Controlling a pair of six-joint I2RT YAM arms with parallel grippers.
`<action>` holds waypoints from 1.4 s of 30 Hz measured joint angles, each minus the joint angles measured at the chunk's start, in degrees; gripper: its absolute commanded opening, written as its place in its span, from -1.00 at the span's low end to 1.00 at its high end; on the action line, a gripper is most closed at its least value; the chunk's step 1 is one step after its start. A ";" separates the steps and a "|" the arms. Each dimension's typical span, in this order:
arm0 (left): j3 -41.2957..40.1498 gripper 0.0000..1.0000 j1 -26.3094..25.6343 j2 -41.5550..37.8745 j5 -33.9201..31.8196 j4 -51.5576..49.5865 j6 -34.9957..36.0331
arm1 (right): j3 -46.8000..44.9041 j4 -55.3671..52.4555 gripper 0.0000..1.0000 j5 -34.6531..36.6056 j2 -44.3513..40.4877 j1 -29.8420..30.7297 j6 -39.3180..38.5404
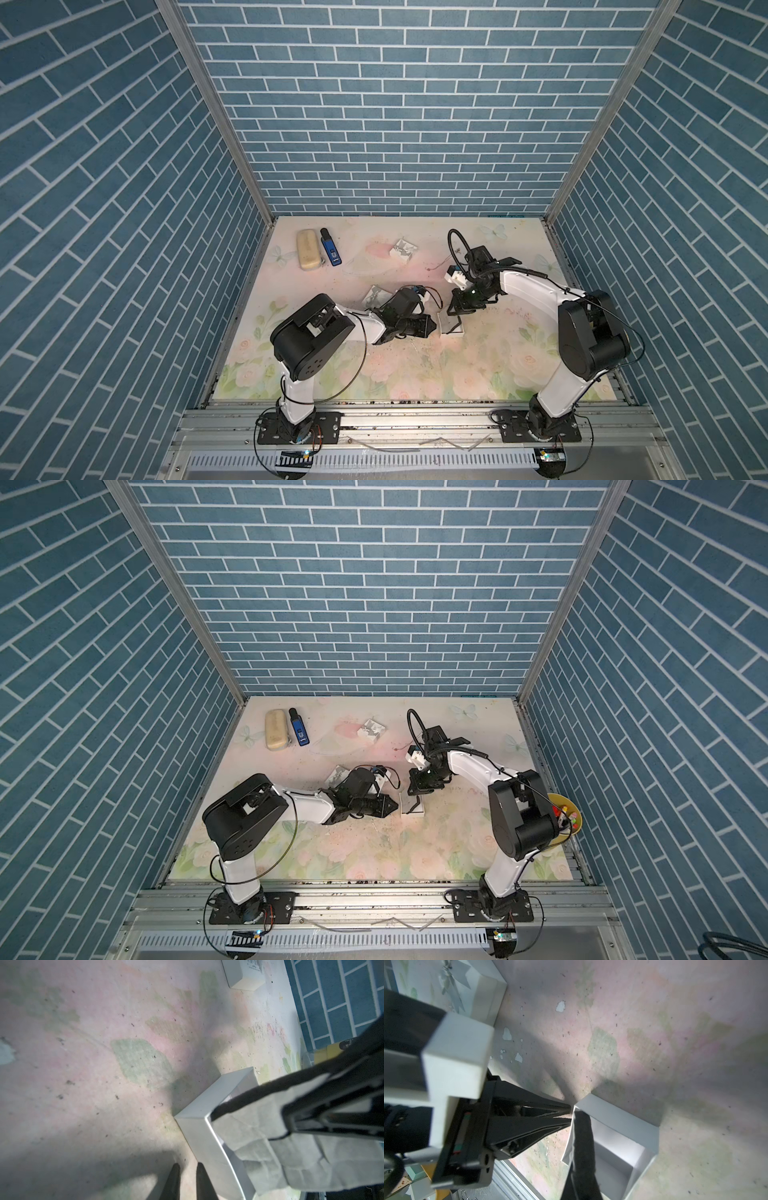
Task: Take the necklace out of the lift-off lid jewelry box
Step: Place the inner lining in the jewelry box.
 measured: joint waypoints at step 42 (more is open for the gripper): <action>-1.31 -0.70 0.00 0.48 0.09 4.85 -5.03 | -11.08 18.29 -0.53 -0.61 -0.76 0.00 11.65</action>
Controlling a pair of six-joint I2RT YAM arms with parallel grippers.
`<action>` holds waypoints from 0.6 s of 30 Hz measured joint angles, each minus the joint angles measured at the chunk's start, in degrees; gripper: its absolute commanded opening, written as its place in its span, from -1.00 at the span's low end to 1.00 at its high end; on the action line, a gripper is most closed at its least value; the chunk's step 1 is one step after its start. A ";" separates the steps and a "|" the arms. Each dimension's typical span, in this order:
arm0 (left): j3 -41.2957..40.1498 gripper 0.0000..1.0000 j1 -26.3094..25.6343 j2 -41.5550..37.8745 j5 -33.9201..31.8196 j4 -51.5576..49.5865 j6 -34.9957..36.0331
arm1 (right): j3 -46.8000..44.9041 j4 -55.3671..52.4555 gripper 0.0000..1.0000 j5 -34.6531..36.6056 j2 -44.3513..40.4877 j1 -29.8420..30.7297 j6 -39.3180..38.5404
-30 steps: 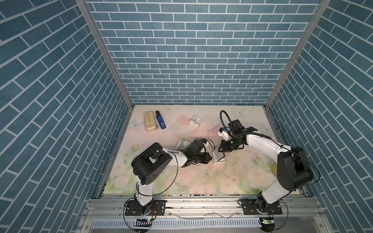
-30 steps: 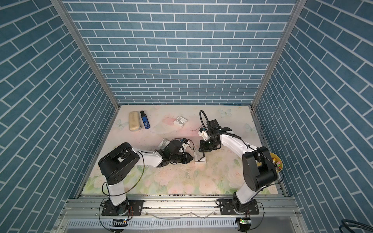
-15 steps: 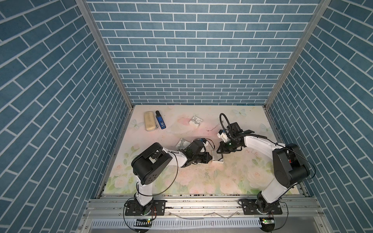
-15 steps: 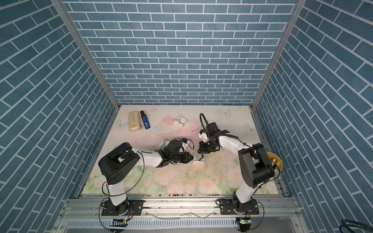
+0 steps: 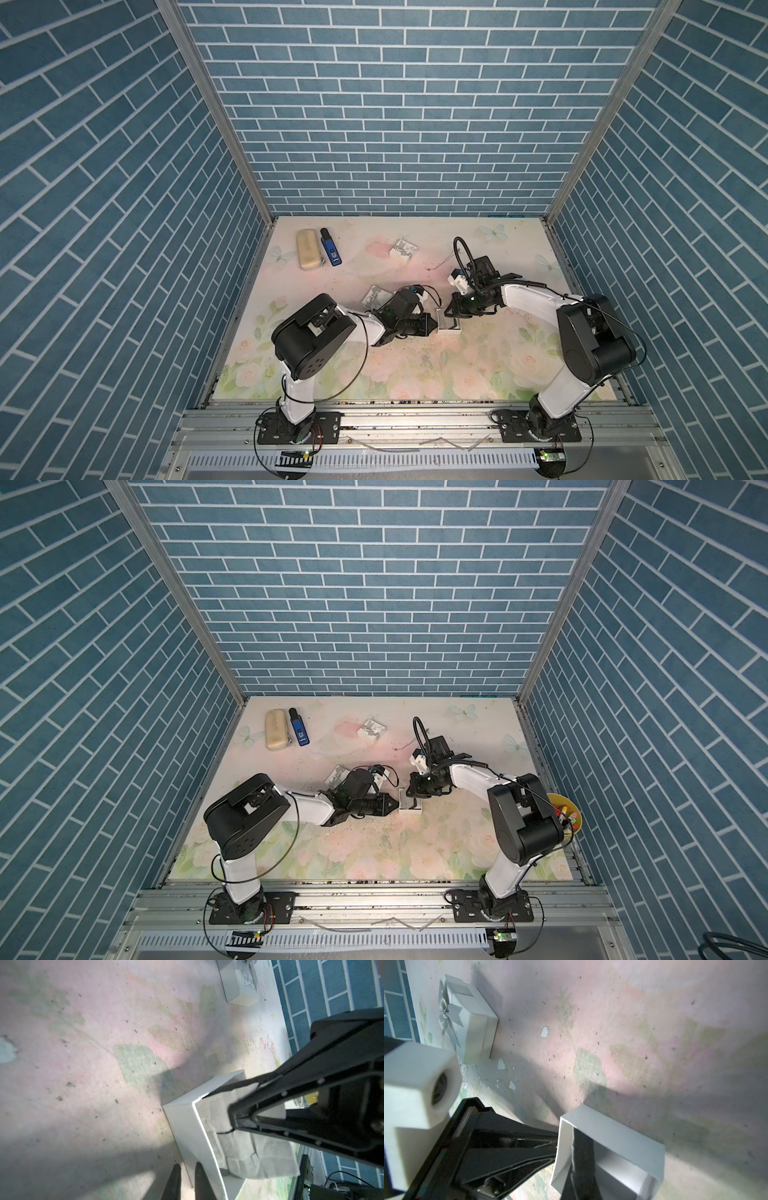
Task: Take the necklace out of the lift-off lid jewelry box
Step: Place the inner lining in the jewelry box.
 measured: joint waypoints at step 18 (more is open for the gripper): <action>-0.35 -0.70 -0.02 0.00 -0.42 0.00 -0.07 | 0.94 -7.23 0.05 5.81 -5.99 0.02 0.92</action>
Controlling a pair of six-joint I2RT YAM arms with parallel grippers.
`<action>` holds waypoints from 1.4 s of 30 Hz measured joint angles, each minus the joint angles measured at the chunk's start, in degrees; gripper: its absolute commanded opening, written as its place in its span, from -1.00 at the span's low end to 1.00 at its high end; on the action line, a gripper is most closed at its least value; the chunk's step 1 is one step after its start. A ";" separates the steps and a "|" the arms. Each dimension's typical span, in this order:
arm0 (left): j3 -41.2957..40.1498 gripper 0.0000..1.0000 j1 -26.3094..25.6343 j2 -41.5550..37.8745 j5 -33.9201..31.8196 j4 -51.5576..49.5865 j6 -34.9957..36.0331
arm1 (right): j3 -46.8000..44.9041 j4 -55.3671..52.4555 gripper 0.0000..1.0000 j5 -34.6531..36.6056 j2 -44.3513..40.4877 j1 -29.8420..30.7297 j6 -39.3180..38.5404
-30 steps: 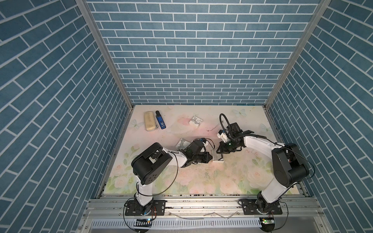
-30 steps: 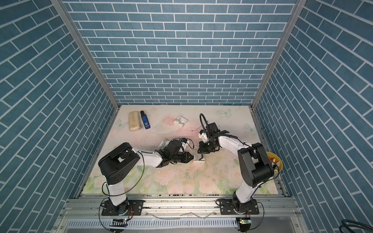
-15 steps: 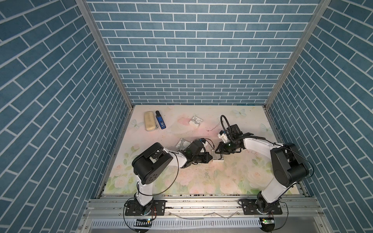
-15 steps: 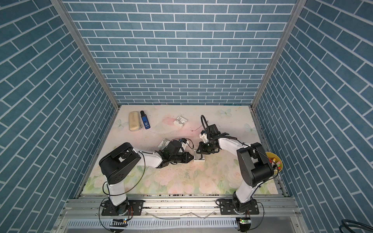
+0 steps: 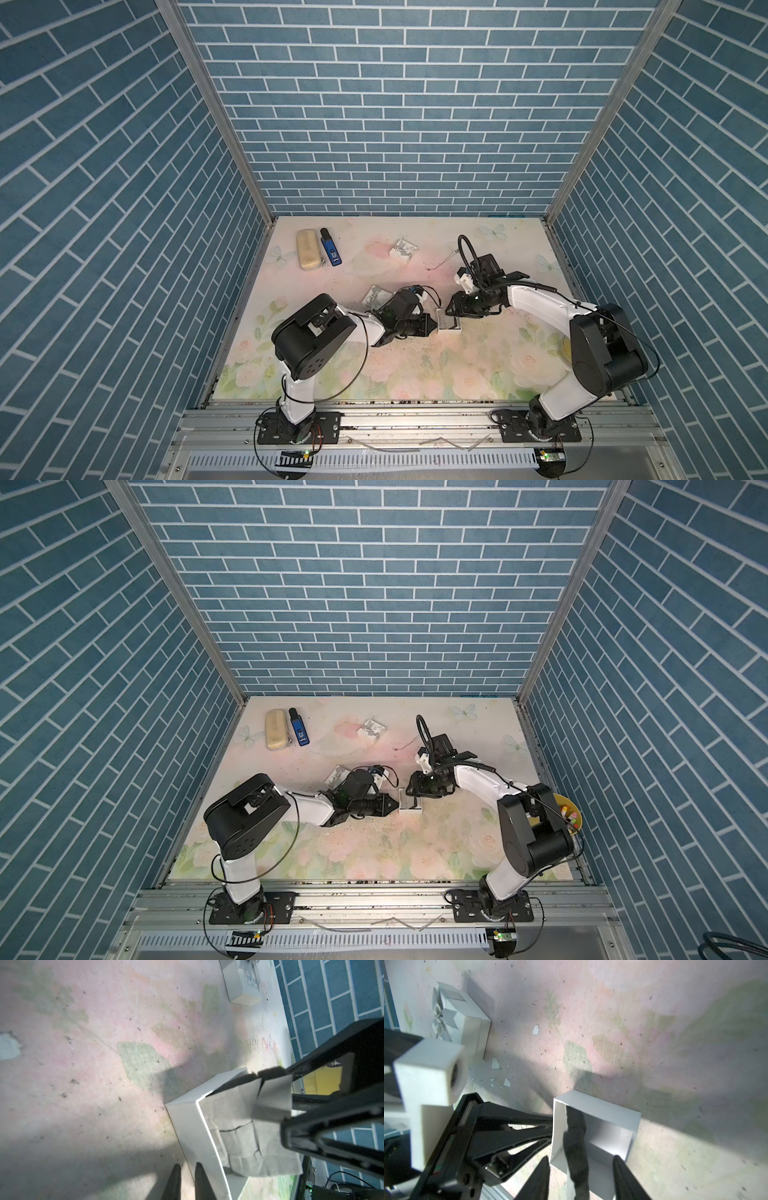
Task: Take the necklace out of the lift-off lid jewelry box
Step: Place the inner lining in the jewelry box.
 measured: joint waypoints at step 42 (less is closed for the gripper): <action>-1.07 -0.63 0.00 -2.19 -3.43 -2.14 1.31 | 1.11 -5.14 -0.47 14.12 -3.78 5.68 0.63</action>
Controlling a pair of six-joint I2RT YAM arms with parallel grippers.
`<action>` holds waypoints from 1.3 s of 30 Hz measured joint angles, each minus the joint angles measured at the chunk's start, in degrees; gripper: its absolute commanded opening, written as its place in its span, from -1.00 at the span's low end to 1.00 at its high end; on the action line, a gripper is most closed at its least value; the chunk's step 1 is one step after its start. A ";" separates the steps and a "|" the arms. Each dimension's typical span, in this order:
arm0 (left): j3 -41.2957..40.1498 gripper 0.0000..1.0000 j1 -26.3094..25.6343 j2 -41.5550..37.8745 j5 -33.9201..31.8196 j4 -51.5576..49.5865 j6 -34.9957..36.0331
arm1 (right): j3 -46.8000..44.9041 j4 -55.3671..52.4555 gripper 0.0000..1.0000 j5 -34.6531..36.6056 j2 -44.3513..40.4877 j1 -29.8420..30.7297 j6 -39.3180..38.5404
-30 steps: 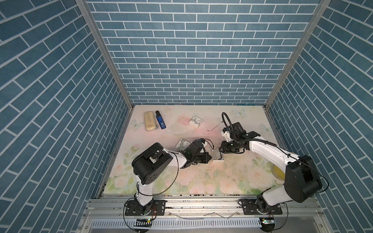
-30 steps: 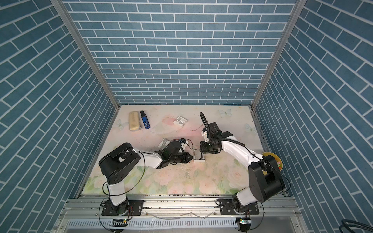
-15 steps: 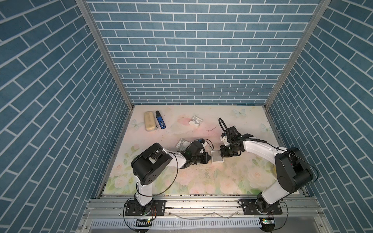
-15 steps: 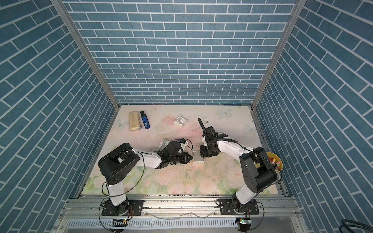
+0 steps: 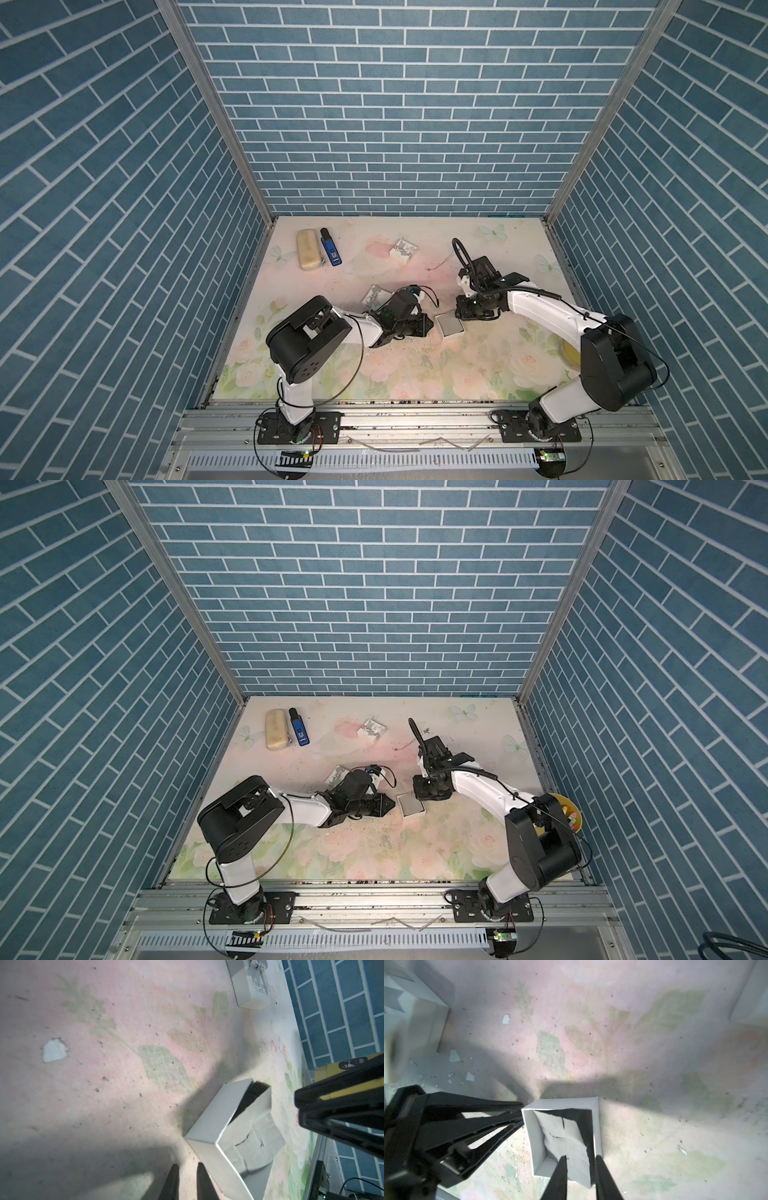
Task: Take the necklace out of the lift-off lid jewelry box
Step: Place the inner lining in the jewelry box.
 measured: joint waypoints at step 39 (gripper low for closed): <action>7.39 -0.16 0.39 -0.39 -3.39 -11.45 7.13 | 5.05 1.77 0.03 5.60 0.15 -0.22 -1.38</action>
